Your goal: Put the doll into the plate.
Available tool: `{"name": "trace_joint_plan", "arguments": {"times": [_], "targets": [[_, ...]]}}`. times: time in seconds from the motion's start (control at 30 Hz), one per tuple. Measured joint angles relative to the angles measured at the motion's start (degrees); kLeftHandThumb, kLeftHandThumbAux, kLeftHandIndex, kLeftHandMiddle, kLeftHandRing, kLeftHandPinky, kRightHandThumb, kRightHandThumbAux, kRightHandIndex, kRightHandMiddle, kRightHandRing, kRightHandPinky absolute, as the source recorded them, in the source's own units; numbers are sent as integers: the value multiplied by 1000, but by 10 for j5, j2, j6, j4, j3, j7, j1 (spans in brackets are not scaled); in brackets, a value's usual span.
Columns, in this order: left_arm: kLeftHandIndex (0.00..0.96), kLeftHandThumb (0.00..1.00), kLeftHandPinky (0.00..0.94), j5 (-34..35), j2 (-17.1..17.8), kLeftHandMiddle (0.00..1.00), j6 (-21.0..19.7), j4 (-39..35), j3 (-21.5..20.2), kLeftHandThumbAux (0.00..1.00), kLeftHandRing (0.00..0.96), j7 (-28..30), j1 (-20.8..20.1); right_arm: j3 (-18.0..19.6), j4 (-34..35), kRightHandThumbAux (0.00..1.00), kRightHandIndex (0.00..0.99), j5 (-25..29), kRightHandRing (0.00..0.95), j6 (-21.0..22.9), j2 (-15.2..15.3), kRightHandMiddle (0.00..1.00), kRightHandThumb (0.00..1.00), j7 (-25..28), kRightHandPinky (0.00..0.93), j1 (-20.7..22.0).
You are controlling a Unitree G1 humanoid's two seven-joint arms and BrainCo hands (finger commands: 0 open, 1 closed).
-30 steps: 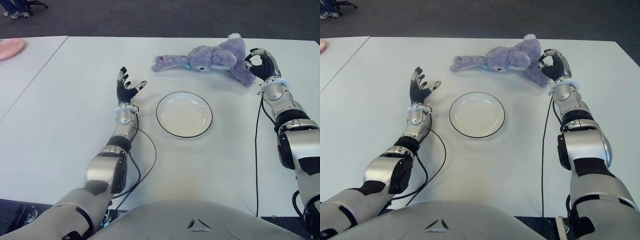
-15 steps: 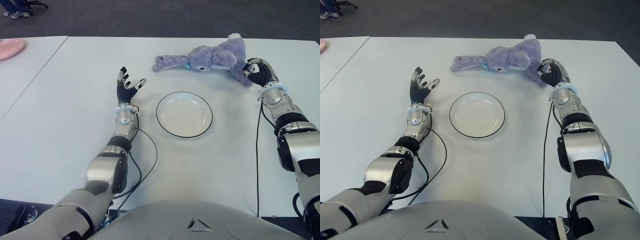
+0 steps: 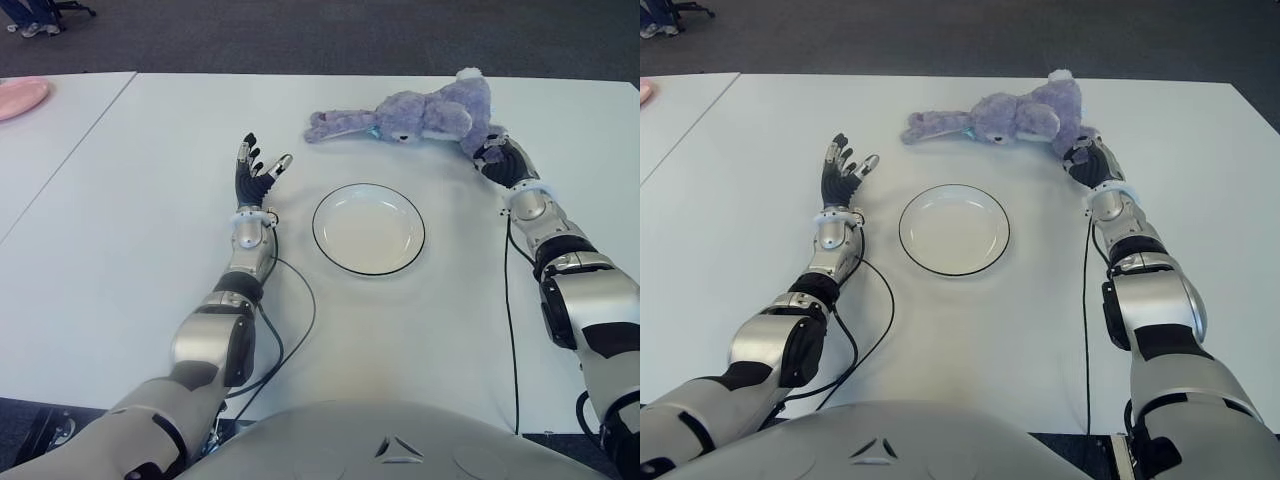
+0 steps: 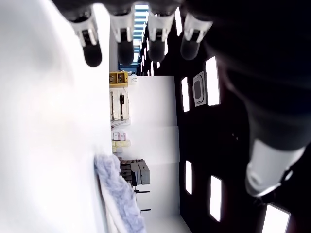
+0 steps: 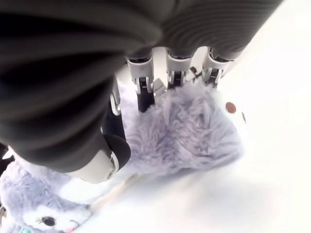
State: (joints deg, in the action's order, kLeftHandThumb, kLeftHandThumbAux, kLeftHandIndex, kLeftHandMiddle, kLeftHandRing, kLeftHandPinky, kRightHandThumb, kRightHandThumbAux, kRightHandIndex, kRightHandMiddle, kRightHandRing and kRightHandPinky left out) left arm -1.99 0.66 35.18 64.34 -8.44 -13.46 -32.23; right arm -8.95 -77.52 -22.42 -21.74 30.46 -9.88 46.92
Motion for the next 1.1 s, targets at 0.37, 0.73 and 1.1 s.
{"name": "trace_joint_plan", "arguments": {"times": [0.37,0.73,1.1], "targets": [[64,0,121,0,0,86,0,0,0,627,90,0,0,-1,3,727,303,-6,0,5,-22,12,484,-19,10,-5],[59,0,123,0,0,82,0,0,0,610,90,0,0,-14,10,681,61,-8,1,-12,-23,0,177,-21,87,-18],[57,0,119,0,0,75,0,1,0,624,86,0,0,-19,70,726,16,18,71,-134,-11,9,243,29,173,-89]]}}
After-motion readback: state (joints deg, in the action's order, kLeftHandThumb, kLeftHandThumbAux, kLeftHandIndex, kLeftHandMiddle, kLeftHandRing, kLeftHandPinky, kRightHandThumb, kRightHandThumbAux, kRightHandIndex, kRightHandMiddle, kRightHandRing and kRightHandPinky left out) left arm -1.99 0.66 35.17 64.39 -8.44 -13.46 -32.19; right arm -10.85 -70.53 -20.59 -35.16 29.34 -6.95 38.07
